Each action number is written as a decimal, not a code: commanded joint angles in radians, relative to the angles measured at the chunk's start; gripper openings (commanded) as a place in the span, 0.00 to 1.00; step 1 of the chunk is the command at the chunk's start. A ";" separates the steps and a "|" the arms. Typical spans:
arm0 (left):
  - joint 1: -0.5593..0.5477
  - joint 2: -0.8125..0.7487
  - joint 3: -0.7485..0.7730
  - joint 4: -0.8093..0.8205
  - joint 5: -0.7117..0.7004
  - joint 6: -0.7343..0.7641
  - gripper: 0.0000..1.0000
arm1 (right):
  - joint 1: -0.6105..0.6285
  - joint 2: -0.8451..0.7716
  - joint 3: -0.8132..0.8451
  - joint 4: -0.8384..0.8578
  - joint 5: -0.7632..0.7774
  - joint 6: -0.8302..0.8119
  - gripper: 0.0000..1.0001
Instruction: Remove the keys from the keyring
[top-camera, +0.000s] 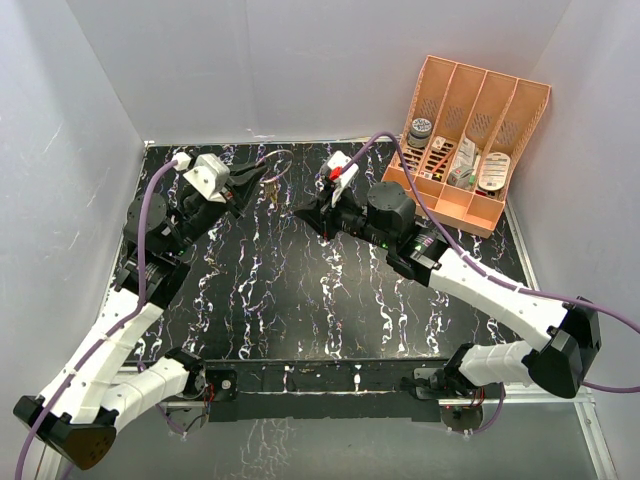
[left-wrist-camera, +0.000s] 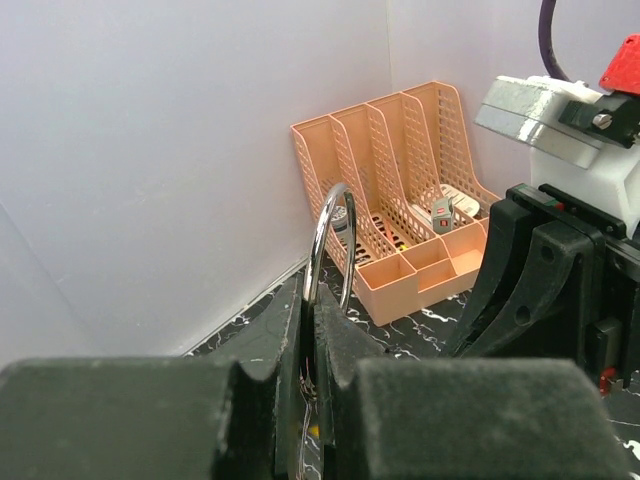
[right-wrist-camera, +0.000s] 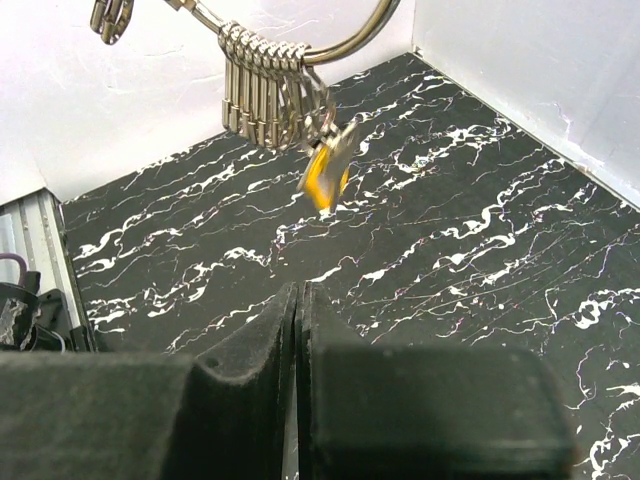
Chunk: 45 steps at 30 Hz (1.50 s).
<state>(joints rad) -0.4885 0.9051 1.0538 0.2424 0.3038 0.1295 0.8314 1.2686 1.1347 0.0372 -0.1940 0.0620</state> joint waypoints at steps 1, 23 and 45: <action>0.002 -0.032 0.016 0.062 0.014 -0.014 0.00 | 0.003 -0.025 -0.003 0.068 -0.001 0.013 0.00; 0.003 -0.047 0.019 0.021 0.181 -0.050 0.00 | 0.006 -0.023 -0.037 0.449 0.139 -0.046 0.30; 0.002 -0.049 -0.014 0.136 0.169 -0.105 0.00 | 0.006 -0.099 -0.133 0.437 0.064 0.028 0.37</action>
<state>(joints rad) -0.4881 0.8734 1.0451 0.3099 0.4717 0.0364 0.8318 1.2026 1.0161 0.4221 -0.1093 0.0704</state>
